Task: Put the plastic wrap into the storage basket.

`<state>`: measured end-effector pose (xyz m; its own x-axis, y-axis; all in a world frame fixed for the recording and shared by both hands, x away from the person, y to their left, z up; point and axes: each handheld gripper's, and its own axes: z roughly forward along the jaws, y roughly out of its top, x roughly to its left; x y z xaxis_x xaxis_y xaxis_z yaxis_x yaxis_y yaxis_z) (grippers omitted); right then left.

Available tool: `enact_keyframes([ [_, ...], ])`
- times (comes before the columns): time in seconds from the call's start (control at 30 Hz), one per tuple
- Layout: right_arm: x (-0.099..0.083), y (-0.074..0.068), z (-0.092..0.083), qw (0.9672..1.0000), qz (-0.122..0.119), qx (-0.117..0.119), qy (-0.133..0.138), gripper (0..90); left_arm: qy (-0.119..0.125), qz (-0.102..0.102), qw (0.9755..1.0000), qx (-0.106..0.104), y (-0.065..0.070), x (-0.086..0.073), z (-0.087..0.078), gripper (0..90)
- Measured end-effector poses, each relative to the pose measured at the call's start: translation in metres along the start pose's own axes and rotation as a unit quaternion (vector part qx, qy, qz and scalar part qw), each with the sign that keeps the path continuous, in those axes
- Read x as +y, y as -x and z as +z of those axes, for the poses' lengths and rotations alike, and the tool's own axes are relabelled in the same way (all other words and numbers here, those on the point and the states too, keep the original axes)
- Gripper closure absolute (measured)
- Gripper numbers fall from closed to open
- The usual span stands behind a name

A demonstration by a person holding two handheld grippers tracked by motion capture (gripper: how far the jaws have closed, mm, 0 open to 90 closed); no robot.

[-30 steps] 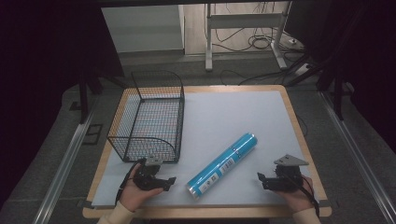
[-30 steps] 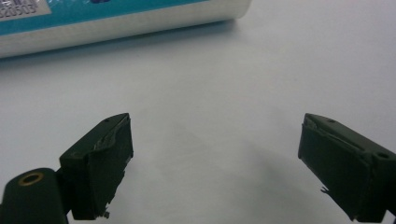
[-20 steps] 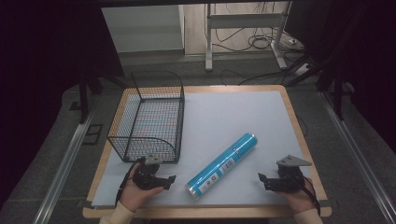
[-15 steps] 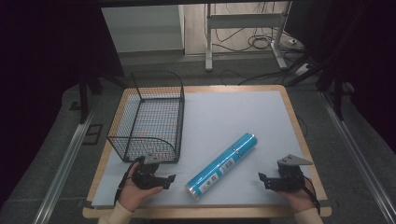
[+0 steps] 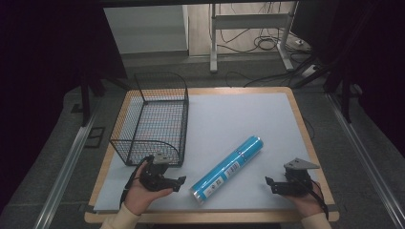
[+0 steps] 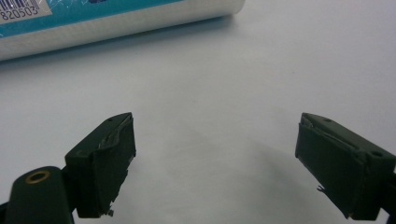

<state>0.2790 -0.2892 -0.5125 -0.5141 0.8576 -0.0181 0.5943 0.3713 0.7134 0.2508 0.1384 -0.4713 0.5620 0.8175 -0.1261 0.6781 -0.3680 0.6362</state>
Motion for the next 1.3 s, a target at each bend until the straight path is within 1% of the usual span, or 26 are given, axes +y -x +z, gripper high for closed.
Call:
enact_keyframes([
  [0.13, -0.003, 0.0, -0.002, 1.0, 0.004, -0.004, 0.001, 12.5, -0.004, 0.005, 1.0, -0.003, 0.002, 0.006, -0.002, 19.8],
  [0.33, -0.003, 0.001, -0.003, 1.0, 0.002, -0.006, 0.003, 12.8, -0.01, 0.008, 0.9999, -0.004, 0.004, 0.014, -0.002, 19.8],
  [0.6, -0.002, 0.001, -0.001, 1.0, 0.0, -0.006, 0.002, 13.0, -0.01, 0.015, 0.9997, -0.014, 0.013, 0.027, 0.0, 19.0],
  [0.73, -0.002, 0.001, -0.001, 1.0, -0.002, -0.007, 0.002, 13.1, -0.017, 0.025, 0.9993, -0.021, 0.019, 0.033, 0.004, 18.5],
  [0.8, -0.002, 0.001, -0.002, 0.9999, -0.004, -0.01, 0.006, 13.5, -0.017, 0.028, 0.9992, -0.024, 0.022, 0.036, 0.005, 18.4],
  [0.83, -0.001, 0.001, -0.003, 0.9999, -0.005, -0.012, 0.008, 13.6, -0.017, 0.028, 0.9992, -0.024, 0.022, 0.036, 0.005, 18.1],
  [0.87, -0.001, 0.001, -0.004, 0.9999, -0.004, -0.013, 0.01, 13.6, -0.013, 0.029, 0.9992, -0.024, 0.024, 0.04, 0.004, 18.0],
  [0.97, -0.001, 0.001, -0.003, 0.9999, -0.004, -0.014, 0.009, 13.6, -0.014, 0.031, 0.9991, -0.024, 0.025, 0.043, 0.004, 17.7],
  [1.03, -0.002, 0.001, -0.003, 0.9999, -0.004, -0.014, 0.007, 13.7, -0.022, 0.039, 0.9987, -0.026, 0.027, 0.047, 0.006, 17.7],
  [1.3, -0.002, 0.002, -0.002, 0.9998, -0.003, -0.016, 0.007, 13.8, -0.026, 0.049, 0.9979, -0.033, 0.035, 0.055, 0.011, 17.2],
])
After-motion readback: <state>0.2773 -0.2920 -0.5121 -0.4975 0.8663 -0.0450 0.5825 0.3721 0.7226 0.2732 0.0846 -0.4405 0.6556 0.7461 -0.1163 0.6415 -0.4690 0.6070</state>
